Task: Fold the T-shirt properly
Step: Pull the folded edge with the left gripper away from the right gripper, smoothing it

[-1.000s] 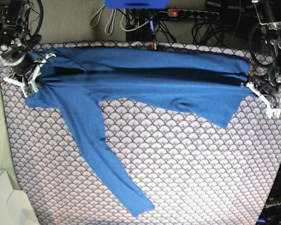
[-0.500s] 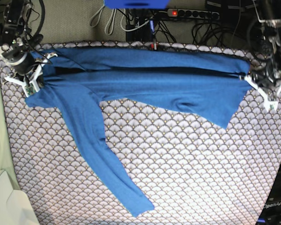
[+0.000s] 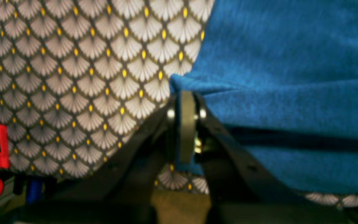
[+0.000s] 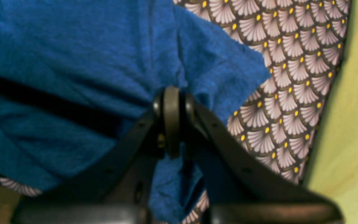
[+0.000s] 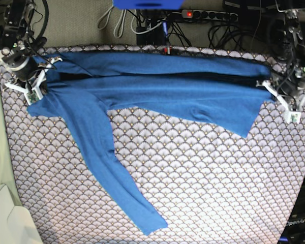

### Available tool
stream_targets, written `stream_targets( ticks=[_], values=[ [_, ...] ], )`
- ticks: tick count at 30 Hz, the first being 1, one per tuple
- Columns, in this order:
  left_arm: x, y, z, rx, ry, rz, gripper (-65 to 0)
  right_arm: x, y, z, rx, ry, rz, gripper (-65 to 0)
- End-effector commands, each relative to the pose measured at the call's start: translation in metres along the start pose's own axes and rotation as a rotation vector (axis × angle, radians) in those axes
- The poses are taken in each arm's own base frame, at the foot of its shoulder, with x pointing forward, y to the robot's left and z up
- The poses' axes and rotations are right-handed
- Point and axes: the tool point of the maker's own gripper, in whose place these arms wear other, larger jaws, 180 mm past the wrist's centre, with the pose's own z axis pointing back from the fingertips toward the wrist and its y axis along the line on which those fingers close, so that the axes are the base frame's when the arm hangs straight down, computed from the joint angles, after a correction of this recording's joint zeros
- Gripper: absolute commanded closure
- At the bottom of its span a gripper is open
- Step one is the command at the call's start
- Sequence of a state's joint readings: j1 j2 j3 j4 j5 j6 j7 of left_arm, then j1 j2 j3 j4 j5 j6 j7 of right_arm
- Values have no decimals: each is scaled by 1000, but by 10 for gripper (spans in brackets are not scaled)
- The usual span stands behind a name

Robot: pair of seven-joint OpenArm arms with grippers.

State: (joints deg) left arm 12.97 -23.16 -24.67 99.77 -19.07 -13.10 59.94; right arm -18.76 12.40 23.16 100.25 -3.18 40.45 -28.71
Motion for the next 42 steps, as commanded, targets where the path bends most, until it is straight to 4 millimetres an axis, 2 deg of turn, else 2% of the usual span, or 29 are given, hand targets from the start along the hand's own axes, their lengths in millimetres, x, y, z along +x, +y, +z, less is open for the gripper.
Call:
stream_targets(
  ticks=[1,3,10,13,17,23,31,34,37,42],
  values=[
    [23,9,7,29,-64,-10,-3,9,-10,3,-26,-29,13,0],
    [37,11,7,33,-94,-4,-3,9,-10,3,-26,-30,13,0],
    [106,15,19,45,-253,16,-3,10,-11,3,-27,-31,13,0],
    [129,11,28,38,-298,22,-3,10,-11,3,-27,-31,13,0],
    [149,8,43,39,-314,13,-3,4,-10,0,-20,-17,1,0],
    [151,1,62,49,-300,-31,-3,-1,-8,-3,-12,-8,-12,0],
    [108,0,51,50,-171,-51,-3,5,-12,-4,-19,-22,-11,0],
    [96,11,53,74,-147,-42,-3,6,-12,-5,-20,-26,-11,0],
    [102,26,70,117,-199,-10,-3,7,-14,-7,-21,-25,-15,0],
    [111,35,88,49,-281,-2,-3,6,-13,-7,-20,-24,-17,0]
  ],
)
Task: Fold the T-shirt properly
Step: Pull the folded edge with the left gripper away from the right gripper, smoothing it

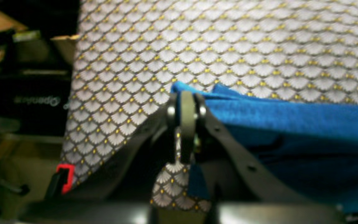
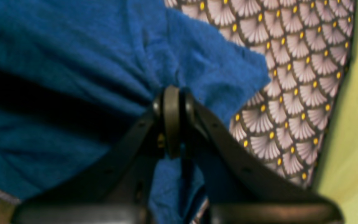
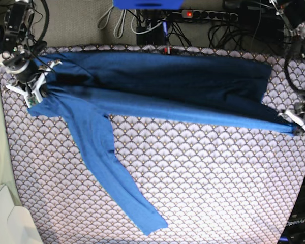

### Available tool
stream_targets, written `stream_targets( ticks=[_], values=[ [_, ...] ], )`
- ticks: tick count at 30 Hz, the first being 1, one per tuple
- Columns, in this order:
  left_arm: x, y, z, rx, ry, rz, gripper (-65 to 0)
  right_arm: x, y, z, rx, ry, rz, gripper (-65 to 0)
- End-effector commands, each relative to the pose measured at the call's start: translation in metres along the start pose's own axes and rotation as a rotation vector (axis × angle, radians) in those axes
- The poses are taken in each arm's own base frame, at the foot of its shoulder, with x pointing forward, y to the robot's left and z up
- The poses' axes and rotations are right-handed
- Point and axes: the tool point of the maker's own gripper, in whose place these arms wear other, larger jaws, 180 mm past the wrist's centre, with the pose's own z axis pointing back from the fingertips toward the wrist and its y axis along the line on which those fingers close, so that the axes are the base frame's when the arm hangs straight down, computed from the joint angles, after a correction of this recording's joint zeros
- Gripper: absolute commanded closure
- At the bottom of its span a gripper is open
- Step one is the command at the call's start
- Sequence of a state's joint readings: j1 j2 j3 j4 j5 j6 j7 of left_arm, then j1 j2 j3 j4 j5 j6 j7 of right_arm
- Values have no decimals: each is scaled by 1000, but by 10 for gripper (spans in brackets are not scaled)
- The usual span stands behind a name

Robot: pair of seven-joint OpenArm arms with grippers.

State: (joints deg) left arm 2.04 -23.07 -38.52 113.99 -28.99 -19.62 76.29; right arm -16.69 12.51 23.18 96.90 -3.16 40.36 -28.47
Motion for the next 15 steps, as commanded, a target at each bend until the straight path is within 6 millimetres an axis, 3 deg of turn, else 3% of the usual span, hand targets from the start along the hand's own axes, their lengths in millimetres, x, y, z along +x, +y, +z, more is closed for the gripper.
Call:
stream_targets(
  ticks=[1,9,15],
  values=[
    [16,12,10,22,-65,-8,-3,10,-10,3,-24,-32,11,0],
    [27,6,20,-66,-141,47,-3,10,-10,3,-24,-33,10,0],
    [14,-5,16,-106,-117,74,-3,10,-10,3,-24,-33,10,0]
  ],
)
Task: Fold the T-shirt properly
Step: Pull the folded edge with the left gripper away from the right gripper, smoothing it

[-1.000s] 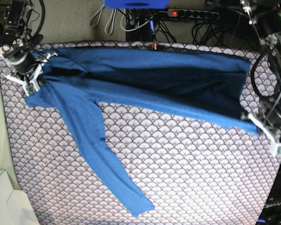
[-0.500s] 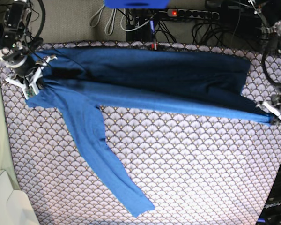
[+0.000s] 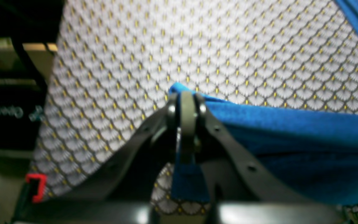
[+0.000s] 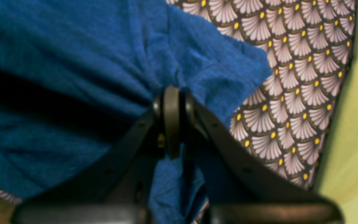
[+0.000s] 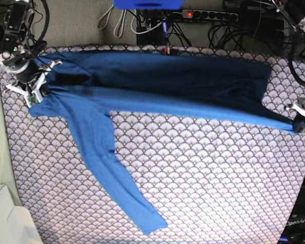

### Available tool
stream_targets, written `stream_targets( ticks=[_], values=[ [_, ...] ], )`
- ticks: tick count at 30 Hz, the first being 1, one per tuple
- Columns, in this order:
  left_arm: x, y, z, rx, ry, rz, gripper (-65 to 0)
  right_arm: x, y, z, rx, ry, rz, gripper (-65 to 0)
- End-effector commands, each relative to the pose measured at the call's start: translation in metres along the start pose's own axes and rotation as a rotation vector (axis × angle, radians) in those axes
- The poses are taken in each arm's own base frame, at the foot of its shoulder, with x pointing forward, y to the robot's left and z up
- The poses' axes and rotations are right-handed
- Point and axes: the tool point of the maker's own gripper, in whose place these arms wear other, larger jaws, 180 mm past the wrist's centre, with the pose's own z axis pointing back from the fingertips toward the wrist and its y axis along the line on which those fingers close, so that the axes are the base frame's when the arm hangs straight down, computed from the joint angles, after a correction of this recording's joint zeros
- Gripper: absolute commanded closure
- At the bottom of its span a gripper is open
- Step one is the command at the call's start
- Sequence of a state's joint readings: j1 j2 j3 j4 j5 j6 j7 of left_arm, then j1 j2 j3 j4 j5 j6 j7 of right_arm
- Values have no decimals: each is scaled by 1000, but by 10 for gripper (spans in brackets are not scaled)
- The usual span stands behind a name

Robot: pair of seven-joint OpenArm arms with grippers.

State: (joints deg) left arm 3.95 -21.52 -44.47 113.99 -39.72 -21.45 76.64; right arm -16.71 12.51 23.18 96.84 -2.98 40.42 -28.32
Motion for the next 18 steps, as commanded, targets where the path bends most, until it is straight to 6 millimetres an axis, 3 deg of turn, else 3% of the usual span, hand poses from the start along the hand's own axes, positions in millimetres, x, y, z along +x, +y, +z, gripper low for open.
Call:
stream_targets(
  ticks=[1,8,18],
  values=[
    [10,1,3,6,-39,-13,-3,10,-10,3,-26,-30,13,0],
    [-20,3,-1,1,38,20,-3,10,-10,3,-26,-30,13,0],
    [-61,20,-24,-16,153,149,-3,10,-10,3,-26,-30,13,0]
  ],
)
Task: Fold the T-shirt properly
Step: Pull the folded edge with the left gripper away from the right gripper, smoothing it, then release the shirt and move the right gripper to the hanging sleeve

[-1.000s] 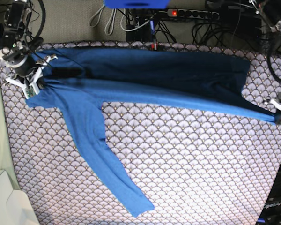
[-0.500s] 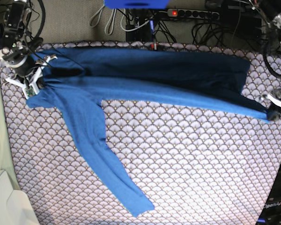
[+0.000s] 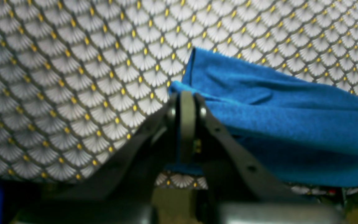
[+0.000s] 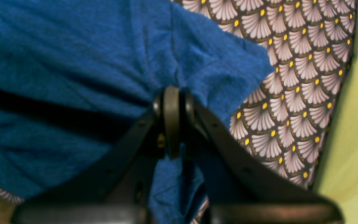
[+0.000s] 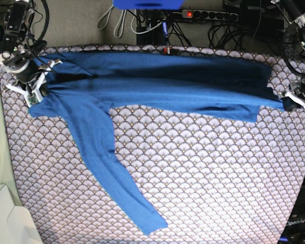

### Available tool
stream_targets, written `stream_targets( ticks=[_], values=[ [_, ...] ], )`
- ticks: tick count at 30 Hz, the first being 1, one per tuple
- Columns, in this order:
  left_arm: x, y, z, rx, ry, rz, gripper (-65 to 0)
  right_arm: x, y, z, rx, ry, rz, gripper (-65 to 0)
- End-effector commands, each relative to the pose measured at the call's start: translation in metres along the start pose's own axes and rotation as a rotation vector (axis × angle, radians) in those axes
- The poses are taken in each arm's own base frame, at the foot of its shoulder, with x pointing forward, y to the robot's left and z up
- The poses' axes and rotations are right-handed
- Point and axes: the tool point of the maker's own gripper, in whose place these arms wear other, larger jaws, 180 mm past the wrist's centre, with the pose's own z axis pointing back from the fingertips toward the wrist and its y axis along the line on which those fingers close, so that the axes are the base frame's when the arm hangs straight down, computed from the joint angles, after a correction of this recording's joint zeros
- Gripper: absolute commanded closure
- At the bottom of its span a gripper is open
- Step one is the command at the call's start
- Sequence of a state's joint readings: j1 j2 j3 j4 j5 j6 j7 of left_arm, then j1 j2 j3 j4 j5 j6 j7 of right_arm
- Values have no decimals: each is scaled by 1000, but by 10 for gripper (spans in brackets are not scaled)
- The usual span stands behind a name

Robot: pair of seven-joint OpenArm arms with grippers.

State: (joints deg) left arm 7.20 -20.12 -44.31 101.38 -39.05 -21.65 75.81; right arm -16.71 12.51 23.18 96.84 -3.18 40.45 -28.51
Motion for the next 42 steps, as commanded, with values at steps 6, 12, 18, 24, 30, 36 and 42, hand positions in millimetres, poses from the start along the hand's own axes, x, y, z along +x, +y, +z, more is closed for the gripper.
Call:
stream_targets(
  ticks=[6,12,18,24,30,36,42],
  values=[
    [2,-4,-21,-50,19,17,-3,13,-13,-1,-28,-38,3,0],
    [-2,-29,-52,-126,-3,3,-3,-1,-14,-11,-14,-2,-28,0],
    [-2,-23,-71,-68,-7,-41,-3,2,-16,-12,-17,-9,-30,0],
    [20,-17,-79,-49,-38,-24,-3,4,-18,-13,-20,-14,-30,0],
    [35,-21,-80,-55,-66,-27,-3,11,-21,-15,-26,-26,-30,0],
    [17,-18,-95,-68,-11,36,-3,2,-21,-22,-15,-4,-52,0],
    [9,-18,-100,-72,13,52,-5,2,-25,-22,-20,1,-47,0]
  ],
)
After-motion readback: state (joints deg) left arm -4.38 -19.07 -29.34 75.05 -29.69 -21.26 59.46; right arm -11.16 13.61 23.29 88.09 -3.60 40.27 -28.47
